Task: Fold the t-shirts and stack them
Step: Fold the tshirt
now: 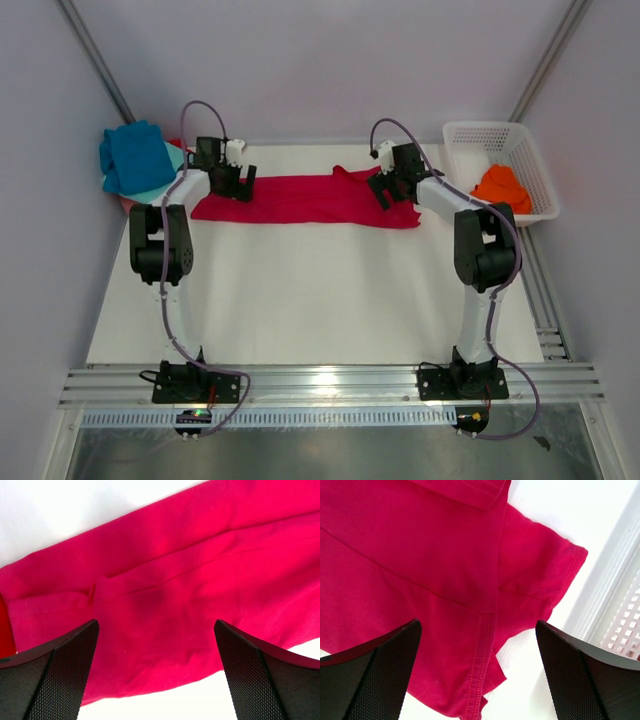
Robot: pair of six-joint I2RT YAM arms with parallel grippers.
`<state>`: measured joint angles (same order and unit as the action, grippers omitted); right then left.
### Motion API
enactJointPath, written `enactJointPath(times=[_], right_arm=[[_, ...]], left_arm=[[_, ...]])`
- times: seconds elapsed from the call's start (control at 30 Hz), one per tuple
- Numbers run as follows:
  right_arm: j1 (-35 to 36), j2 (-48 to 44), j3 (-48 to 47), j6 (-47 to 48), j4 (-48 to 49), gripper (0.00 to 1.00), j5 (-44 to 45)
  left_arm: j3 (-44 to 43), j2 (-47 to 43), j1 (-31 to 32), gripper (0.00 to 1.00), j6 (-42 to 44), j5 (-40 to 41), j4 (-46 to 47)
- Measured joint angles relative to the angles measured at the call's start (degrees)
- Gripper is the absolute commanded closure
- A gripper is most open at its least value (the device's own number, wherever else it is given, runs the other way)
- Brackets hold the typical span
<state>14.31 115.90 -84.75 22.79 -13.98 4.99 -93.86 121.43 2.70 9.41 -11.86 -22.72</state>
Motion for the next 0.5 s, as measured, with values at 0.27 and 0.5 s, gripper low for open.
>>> enactJointPath(times=[0.27, 0.5], right_arm=[[0.0, 3.4, -5.6, -0.5, -7.5, 0.01, -0.9], [0.0, 5.2, -7.0, -0.7, -10.7, 0.01, -1.3]], left_arm=[[-4.7, 4.7, 0.0, 0.01, 0.0, -0.3, -3.0], [-6.6, 6.8, 0.0, 0.01, 0.1, -0.4, -5.5]])
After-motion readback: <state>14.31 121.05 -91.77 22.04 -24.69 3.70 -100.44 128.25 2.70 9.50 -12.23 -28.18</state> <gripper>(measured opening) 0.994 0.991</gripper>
